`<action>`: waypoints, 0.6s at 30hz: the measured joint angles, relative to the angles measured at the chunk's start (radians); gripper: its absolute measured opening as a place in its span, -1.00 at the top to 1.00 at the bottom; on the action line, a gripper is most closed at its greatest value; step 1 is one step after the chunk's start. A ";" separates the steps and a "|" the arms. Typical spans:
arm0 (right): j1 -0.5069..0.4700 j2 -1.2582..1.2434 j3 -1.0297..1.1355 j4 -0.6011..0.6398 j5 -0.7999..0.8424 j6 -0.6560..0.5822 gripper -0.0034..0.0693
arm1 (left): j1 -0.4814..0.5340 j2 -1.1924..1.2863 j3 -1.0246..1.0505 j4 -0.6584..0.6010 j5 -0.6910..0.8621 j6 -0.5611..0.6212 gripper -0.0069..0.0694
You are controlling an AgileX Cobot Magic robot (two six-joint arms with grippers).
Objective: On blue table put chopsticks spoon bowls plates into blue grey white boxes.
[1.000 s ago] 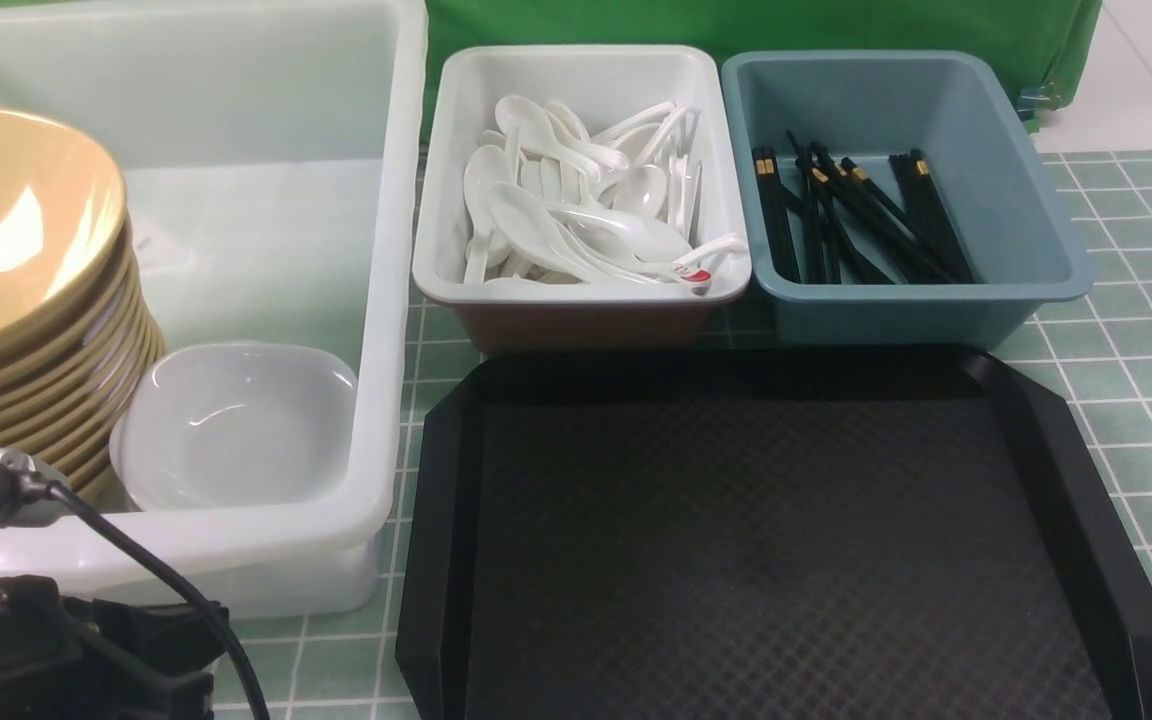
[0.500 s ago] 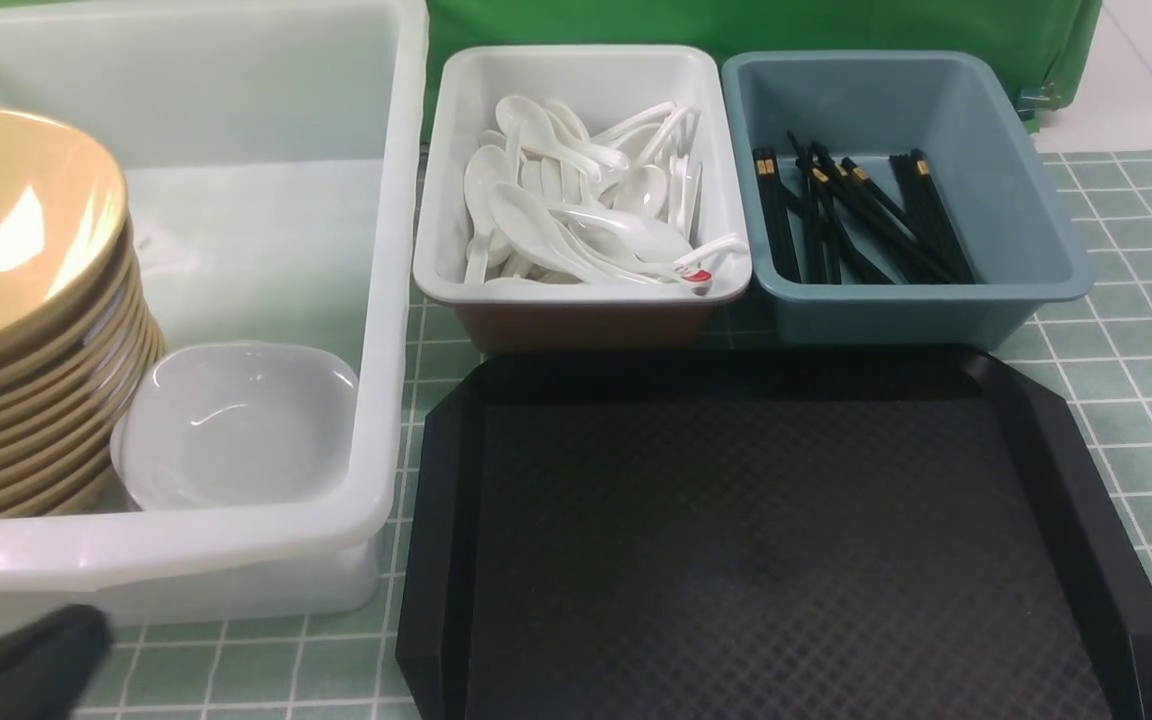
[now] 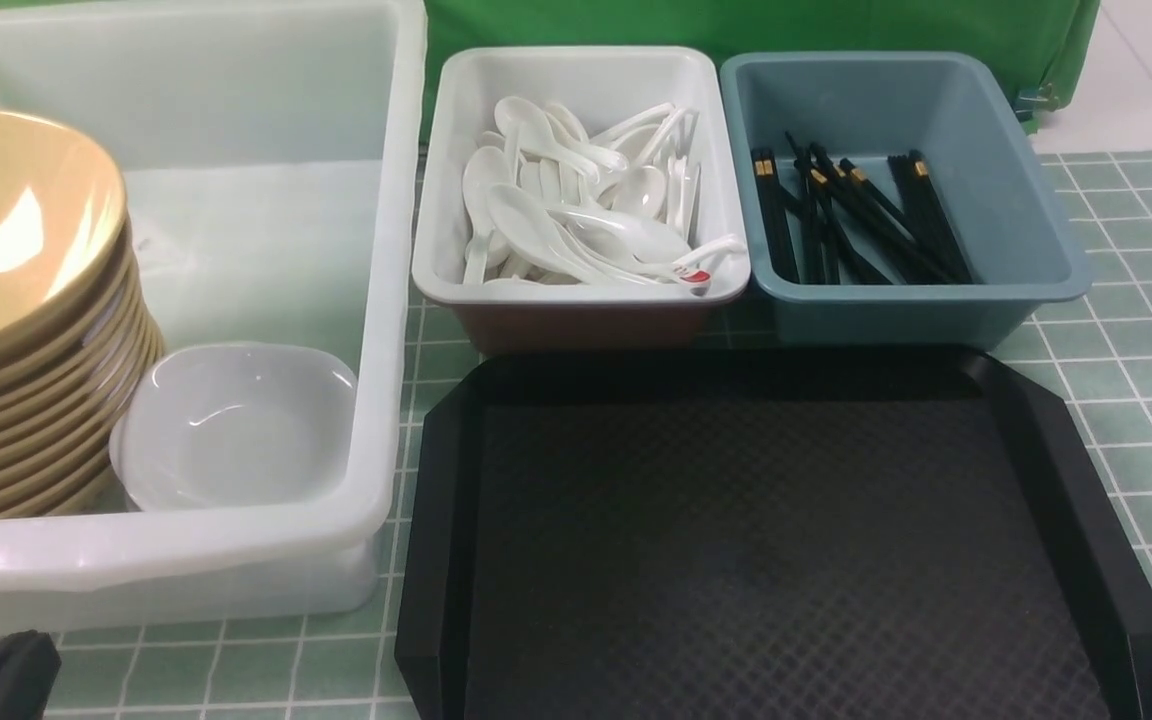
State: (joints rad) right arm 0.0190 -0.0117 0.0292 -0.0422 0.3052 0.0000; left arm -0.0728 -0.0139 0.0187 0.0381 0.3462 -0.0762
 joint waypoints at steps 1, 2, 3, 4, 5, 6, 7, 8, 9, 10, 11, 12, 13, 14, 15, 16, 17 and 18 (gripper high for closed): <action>0.000 0.000 0.000 0.000 0.000 0.000 0.69 | -0.011 0.000 0.000 0.006 0.000 -0.002 0.81; 0.000 0.000 0.000 0.000 0.000 0.000 0.69 | -0.017 0.000 0.000 0.008 0.000 -0.002 0.81; 0.000 0.000 0.000 0.000 0.000 0.000 0.69 | -0.017 0.000 0.000 0.009 0.000 -0.002 0.81; 0.000 0.000 0.000 0.000 0.000 0.000 0.69 | -0.017 0.000 0.000 0.010 0.000 -0.002 0.81; 0.000 0.000 0.000 0.000 0.000 0.000 0.69 | -0.017 0.000 0.000 0.011 0.000 -0.002 0.81; 0.000 0.000 0.000 0.000 0.000 0.000 0.69 | -0.017 0.000 0.000 0.014 0.000 -0.002 0.81; 0.000 0.000 0.000 0.000 0.000 0.000 0.69 | -0.017 0.000 0.000 0.014 0.000 -0.002 0.81; 0.000 0.000 0.000 0.000 0.000 0.000 0.69 | -0.017 0.000 0.000 0.014 0.000 -0.002 0.81; 0.000 0.000 0.000 0.000 0.000 0.000 0.69 | -0.017 0.000 0.000 0.014 0.000 -0.002 0.81; 0.000 0.000 0.000 0.000 0.000 0.000 0.68 | -0.017 0.000 0.000 0.014 0.000 -0.002 0.81; 0.000 0.000 0.000 0.000 0.000 0.000 0.68 | -0.017 0.000 0.000 0.014 0.000 -0.002 0.81; 0.000 0.000 0.000 0.000 0.000 0.000 0.68 | -0.017 0.000 0.000 0.014 0.000 -0.002 0.81; 0.000 0.000 0.000 0.000 0.000 0.000 0.67 | -0.017 0.000 0.000 0.014 0.000 -0.002 0.81; 0.000 0.000 0.000 0.000 0.000 0.000 0.67 | -0.017 0.000 0.000 0.014 0.000 -0.002 0.81; 0.000 0.000 0.000 0.000 0.000 0.000 0.66 | -0.017 0.000 0.000 0.014 0.000 -0.002 0.81; 0.000 0.000 0.000 0.000 0.000 0.000 0.66 | -0.017 0.000 0.000 0.014 0.000 -0.002 0.81; 0.000 0.000 0.000 0.000 0.000 0.000 0.66 | -0.017 0.000 0.000 0.014 0.000 -0.002 0.81; 0.000 0.000 0.000 0.000 0.000 0.000 0.65 | -0.017 0.000 0.000 0.014 0.000 -0.002 0.81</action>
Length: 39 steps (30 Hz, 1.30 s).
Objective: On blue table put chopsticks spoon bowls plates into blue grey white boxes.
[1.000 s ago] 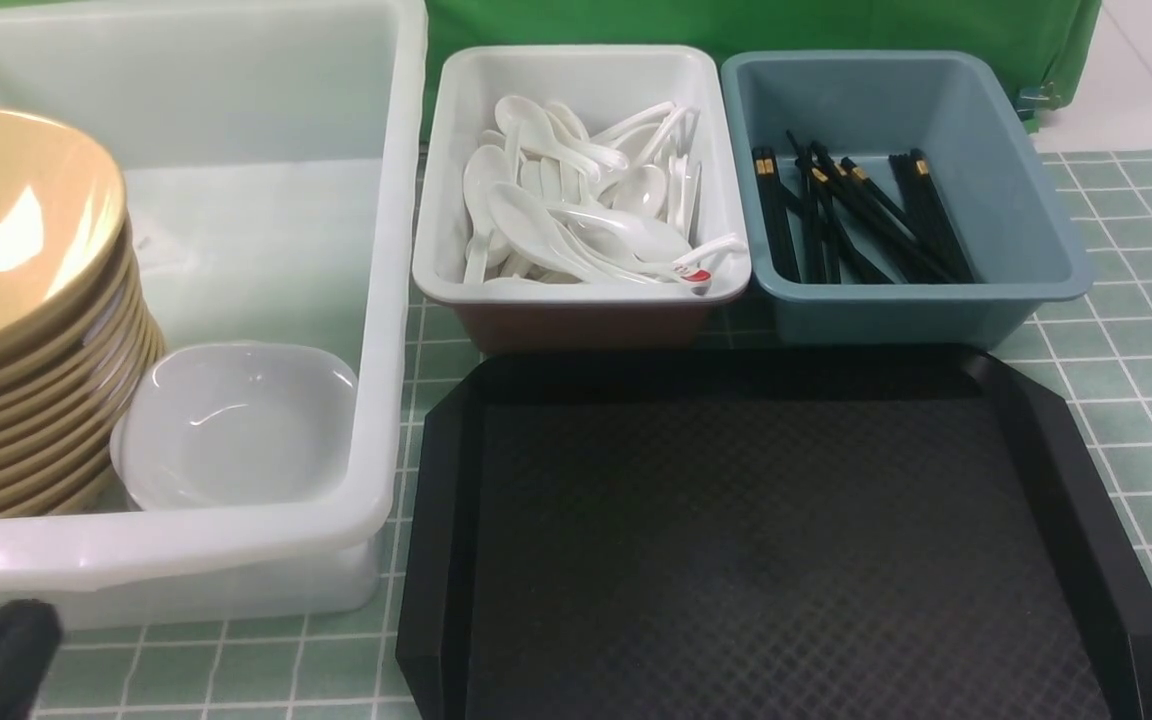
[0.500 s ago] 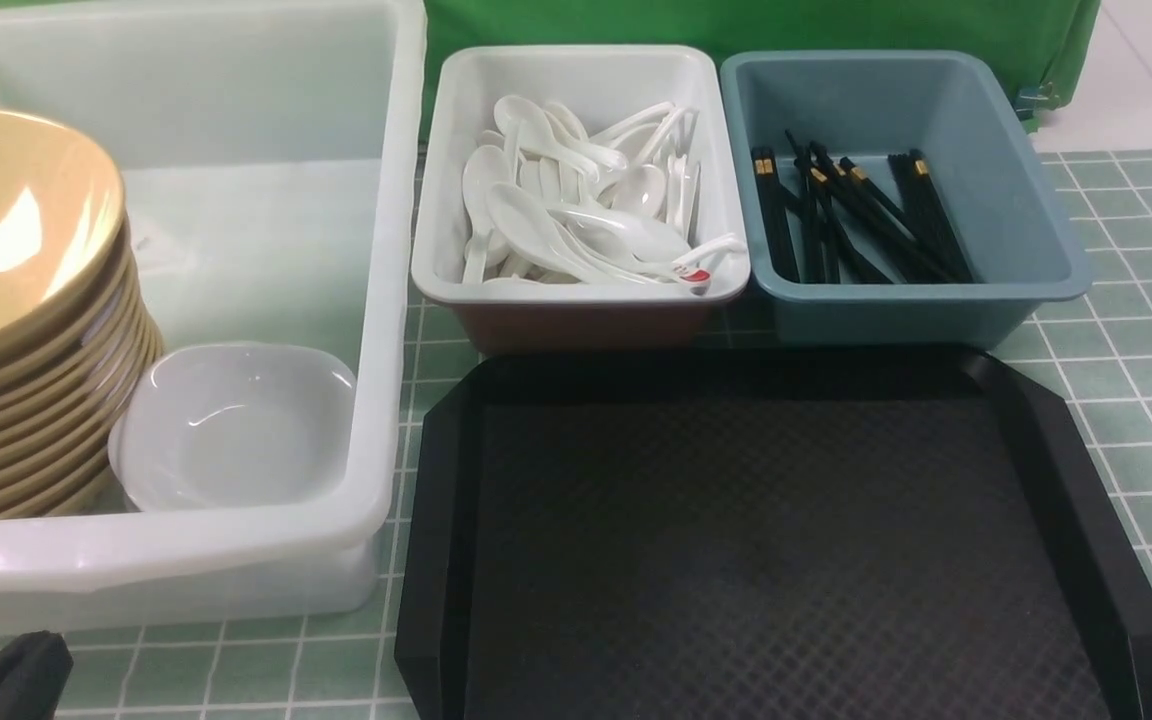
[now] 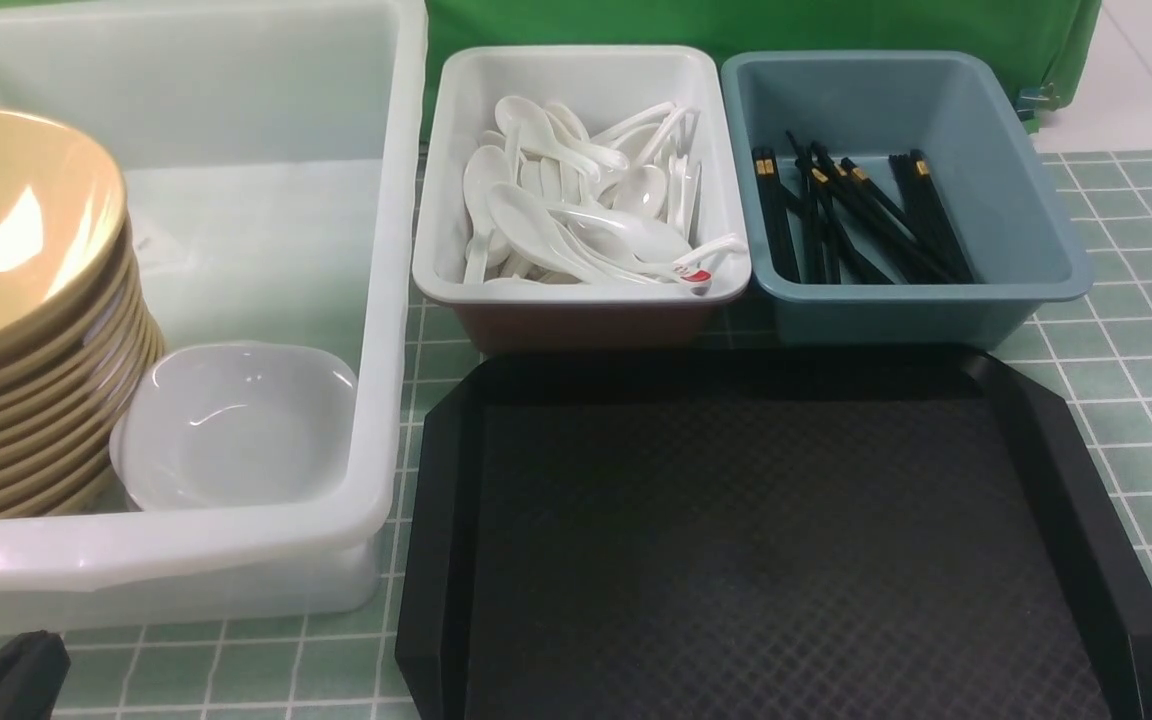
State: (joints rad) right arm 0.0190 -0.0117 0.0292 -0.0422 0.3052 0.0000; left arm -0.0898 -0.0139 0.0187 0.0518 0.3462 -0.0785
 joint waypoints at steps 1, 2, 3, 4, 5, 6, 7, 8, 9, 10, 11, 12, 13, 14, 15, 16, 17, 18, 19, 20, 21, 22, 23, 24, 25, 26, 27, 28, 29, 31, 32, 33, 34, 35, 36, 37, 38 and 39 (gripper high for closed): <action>0.000 0.000 0.000 0.000 0.000 0.000 0.65 | 0.000 0.000 0.000 0.000 0.000 -0.003 0.81; 0.000 0.000 0.000 0.000 0.000 0.000 0.64 | 0.000 0.000 0.000 0.000 0.000 -0.003 0.81; 0.000 0.000 0.000 0.000 0.000 0.000 0.64 | 0.000 0.000 0.000 0.000 0.000 -0.003 0.81; 0.000 0.000 0.000 0.000 0.000 0.000 0.64 | 0.000 0.000 0.000 0.000 0.000 -0.005 0.81; 0.000 0.000 0.000 0.000 0.000 0.000 0.63 | 0.000 0.000 0.000 0.000 0.000 -0.006 0.81; 0.000 0.000 0.000 0.000 0.000 0.000 0.63 | 0.000 0.000 0.000 0.000 0.000 -0.006 0.81; 0.000 0.000 0.000 0.000 0.000 0.000 0.63 | 0.000 0.000 0.000 0.000 0.000 -0.006 0.81; 0.000 0.000 0.000 0.000 0.000 0.000 0.63 | 0.000 0.000 0.000 0.000 0.000 -0.006 0.81; 0.000 0.000 0.000 0.000 0.000 0.000 0.63 | 0.000 0.000 0.000 0.000 0.000 -0.006 0.81; 0.000 0.000 0.000 0.000 0.000 0.000 0.63 | 0.000 0.000 0.000 0.000 0.000 -0.006 0.81; 0.000 0.000 0.000 0.000 0.000 0.000 0.63 | 0.000 0.000 0.000 0.000 0.000 -0.006 0.81; 0.000 0.000 0.000 0.000 0.000 0.000 0.63 | 0.000 0.000 0.000 0.000 0.000 -0.006 0.81; 0.000 0.000 0.000 0.000 0.000 0.000 0.63 | 0.000 0.000 0.000 0.000 0.000 -0.006 0.81; 0.000 0.000 0.000 0.000 0.000 0.000 0.63 | 0.000 0.000 0.000 0.000 0.000 -0.006 0.81; 0.000 0.000 0.000 0.000 0.000 0.000 0.63 | 0.000 0.000 0.000 0.000 0.000 -0.006 0.81; 0.000 0.000 0.000 0.000 0.000 0.000 0.63 | 0.000 0.000 0.000 0.000 0.000 -0.006 0.81; 0.000 0.000 0.000 0.000 0.000 0.000 0.63 | 0.000 0.000 0.000 0.000 0.000 -0.006 0.81; 0.000 0.000 0.000 0.000 0.000 0.000 0.63 | 0.000 0.000 0.000 0.000 0.000 -0.006 0.81; 0.000 0.000 0.000 0.000 0.000 0.000 0.62 | 0.000 0.000 0.000 0.000 0.000 -0.006 0.81; 0.000 0.000 0.000 0.000 0.000 0.000 0.62 | 0.000 0.000 0.000 0.000 0.000 -0.006 0.81; 0.000 0.000 0.000 0.000 0.000 0.000 0.62 | 0.000 0.000 0.000 0.000 0.000 -0.006 0.81; 0.000 0.000 0.000 0.000 0.000 0.000 0.61 | 0.000 0.000 0.000 0.000 0.000 -0.006 0.81; 0.000 0.000 0.000 0.000 0.000 0.000 0.61 | 0.000 0.000 0.000 0.000 0.000 -0.006 0.81; 0.000 0.000 0.000 0.000 0.000 0.000 0.61 | 0.000 0.000 0.000 0.000 0.000 -0.006 0.81; 0.000 0.000 0.000 0.000 0.000 0.000 0.61 | 0.000 0.000 0.000 0.000 0.000 -0.006 0.81; 0.000 0.000 0.000 0.000 0.000 0.000 0.61 | 0.000 0.000 0.000 0.000 0.000 -0.006 0.81; 0.000 0.000 0.000 0.000 0.000 0.000 0.61 | 0.000 0.000 0.000 0.000 0.000 -0.006 0.81; 0.000 0.000 0.000 0.000 0.000 0.000 0.61 | 0.000 0.000 0.000 0.000 0.000 -0.006 0.81; 0.000 0.000 0.000 0.000 0.000 0.000 0.61 | 0.000 0.000 0.000 0.000 0.000 -0.006 0.81; 0.000 0.000 0.000 0.000 0.000 0.000 0.60 | 0.000 0.000 0.000 0.000 0.000 -0.006 0.81; 0.000 0.000 0.000 0.000 0.000 0.000 0.60 | 0.000 0.000 0.000 0.000 0.000 -0.006 0.81; 0.000 0.000 0.000 0.000 0.000 0.000 0.60 | 0.000 0.000 0.000 0.000 0.000 -0.006 0.81; 0.000 0.000 0.000 0.000 0.000 0.000 0.59 | 0.000 0.000 0.000 0.000 0.000 -0.006 0.81; 0.000 0.000 0.000 0.000 0.000 0.000 0.58 | 0.000 0.000 0.000 0.000 0.000 -0.006 0.81; 0.000 0.000 0.000 0.000 0.000 0.000 0.58 | 0.000 0.000 0.000 0.000 0.000 -0.006 0.81; 0.000 0.000 0.000 0.000 0.000 0.000 0.57 | 0.000 0.000 0.000 0.000 0.000 -0.006 0.81; 0.000 0.000 0.000 0.000 0.000 0.000 0.57 | 0.000 0.000 0.000 0.000 0.000 -0.006 0.81; 0.000 0.000 0.000 0.000 0.000 0.000 0.57 | 0.000 0.000 0.000 0.000 0.000 -0.006 0.81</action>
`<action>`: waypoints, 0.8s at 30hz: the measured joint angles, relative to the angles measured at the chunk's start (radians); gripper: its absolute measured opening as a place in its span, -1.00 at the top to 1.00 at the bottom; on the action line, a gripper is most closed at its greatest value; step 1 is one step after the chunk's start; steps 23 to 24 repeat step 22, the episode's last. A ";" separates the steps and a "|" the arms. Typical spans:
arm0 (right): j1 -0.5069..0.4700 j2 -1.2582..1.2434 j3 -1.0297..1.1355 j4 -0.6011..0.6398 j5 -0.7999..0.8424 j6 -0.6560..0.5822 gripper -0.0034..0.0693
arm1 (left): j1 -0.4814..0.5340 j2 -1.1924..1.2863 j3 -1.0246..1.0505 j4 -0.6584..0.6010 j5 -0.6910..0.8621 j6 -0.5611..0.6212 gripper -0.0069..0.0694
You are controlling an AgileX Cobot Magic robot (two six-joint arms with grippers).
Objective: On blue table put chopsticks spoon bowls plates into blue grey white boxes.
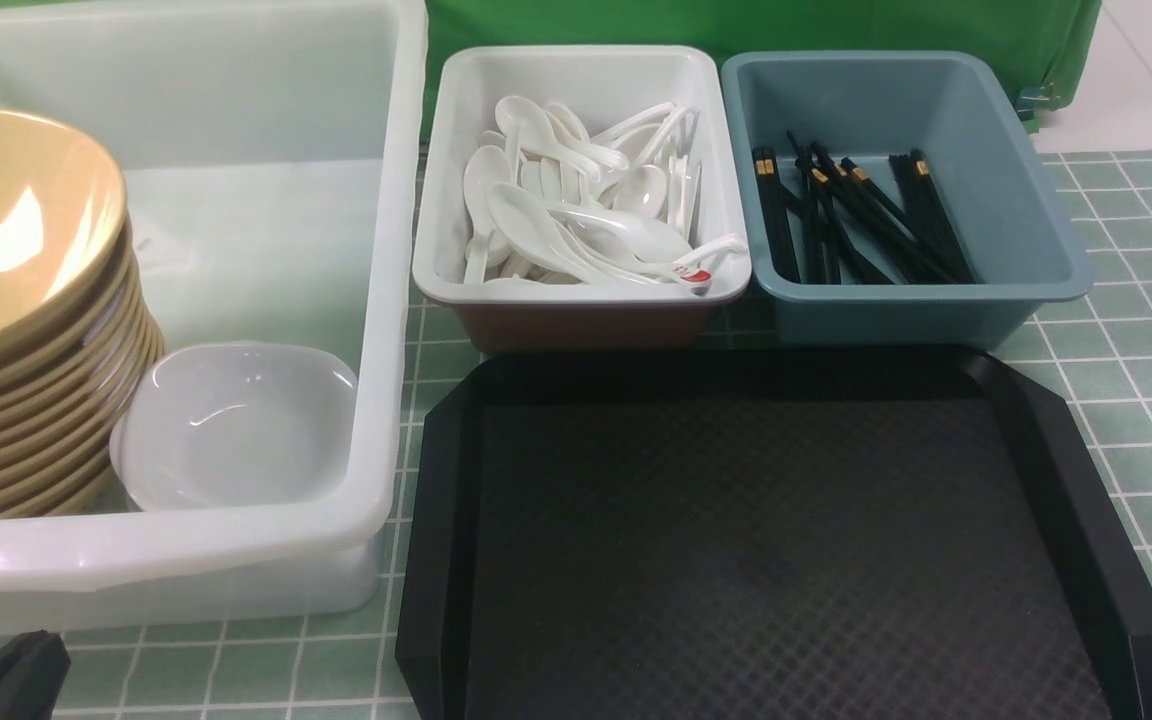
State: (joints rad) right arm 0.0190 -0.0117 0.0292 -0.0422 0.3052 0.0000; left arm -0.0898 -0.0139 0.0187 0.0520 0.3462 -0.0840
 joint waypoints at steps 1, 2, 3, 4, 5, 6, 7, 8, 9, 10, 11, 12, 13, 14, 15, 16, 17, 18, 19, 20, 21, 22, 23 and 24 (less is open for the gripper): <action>0.000 0.000 0.000 0.000 0.000 0.000 0.56 | 0.000 0.000 0.000 0.000 0.000 0.000 0.81; 0.000 0.000 0.000 0.000 0.000 0.000 0.56 | 0.000 0.000 0.000 0.000 0.000 0.000 0.81; 0.000 0.000 0.000 0.000 0.000 0.000 0.56 | 0.000 0.000 0.000 0.000 0.000 0.000 0.81; 0.000 0.000 0.000 0.000 0.000 0.000 0.56 | 0.000 0.000 0.000 0.000 0.000 0.000 0.81; 0.000 0.000 0.000 0.000 0.000 0.000 0.55 | 0.000 0.000 0.000 0.000 0.000 0.000 0.81; 0.000 0.000 0.000 0.000 0.000 0.000 0.55 | 0.000 0.000 0.000 0.000 0.000 0.000 0.81; 0.000 0.000 0.000 0.000 0.000 0.000 0.55 | 0.000 0.000 0.000 0.000 0.000 0.000 0.81; 0.000 0.000 0.000 0.000 0.000 0.000 0.55 | 0.000 0.000 0.000 0.000 0.000 0.000 0.81; 0.000 0.000 0.000 0.000 0.000 0.000 0.54 | 0.000 0.000 0.000 0.000 0.000 0.000 0.81; 0.000 0.000 0.000 0.000 0.000 0.000 0.54 | 0.000 0.000 0.000 0.000 0.000 0.000 0.81; 0.000 0.000 0.000 0.000 0.000 0.000 0.54 | 0.000 0.000 0.000 0.000 0.000 0.000 0.81; 0.000 0.000 0.000 0.000 0.000 0.000 0.53 | 0.000 0.000 0.000 0.000 0.000 0.000 0.81; 0.000 0.000 0.000 0.000 0.000 0.000 0.53 | 0.000 0.000 0.000 0.000 0.000 0.000 0.81; 0.000 0.000 0.000 0.000 0.000 0.000 0.52 | 0.000 0.000 0.000 0.000 0.000 0.000 0.81; 0.000 0.000 0.000 0.000 0.000 0.000 0.52 | 0.000 0.000 0.000 0.000 0.000 0.000 0.81; 0.000 0.000 0.000 0.000 0.000 0.000 0.52 | 0.000 0.000 0.000 0.000 0.000 0.000 0.81; 0.000 0.000 0.000 0.000 0.000 0.000 0.51 | 0.000 0.000 0.000 0.000 0.000 0.000 0.81; 0.000 0.000 0.000 0.000 0.000 0.000 0.52 | 0.000 0.000 0.000 0.000 0.000 0.000 0.81; 0.000 0.000 0.000 0.000 0.000 0.000 0.51 | 0.000 0.000 0.000 0.000 0.000 0.000 0.81; 0.000 0.000 0.000 0.000 0.000 0.000 0.51 | 0.000 0.000 0.000 0.000 -0.001 0.000 0.81; 0.000 0.000 0.000 0.000 0.000 0.000 0.51 | 0.000 0.000 0.000 0.000 -0.001 0.000 0.81; 0.000 0.000 0.000 0.000 0.000 0.000 0.51 | 0.000 0.000 0.000 0.000 -0.001 0.000 0.81; 0.000 0.000 0.000 0.000 0.000 0.000 0.51 | 0.000 0.000 0.000 0.000 -0.001 0.000 0.81; 0.000 0.000 0.000 0.000 0.000 0.000 0.51 | 0.000 0.000 0.000 0.000 -0.001 0.000 0.81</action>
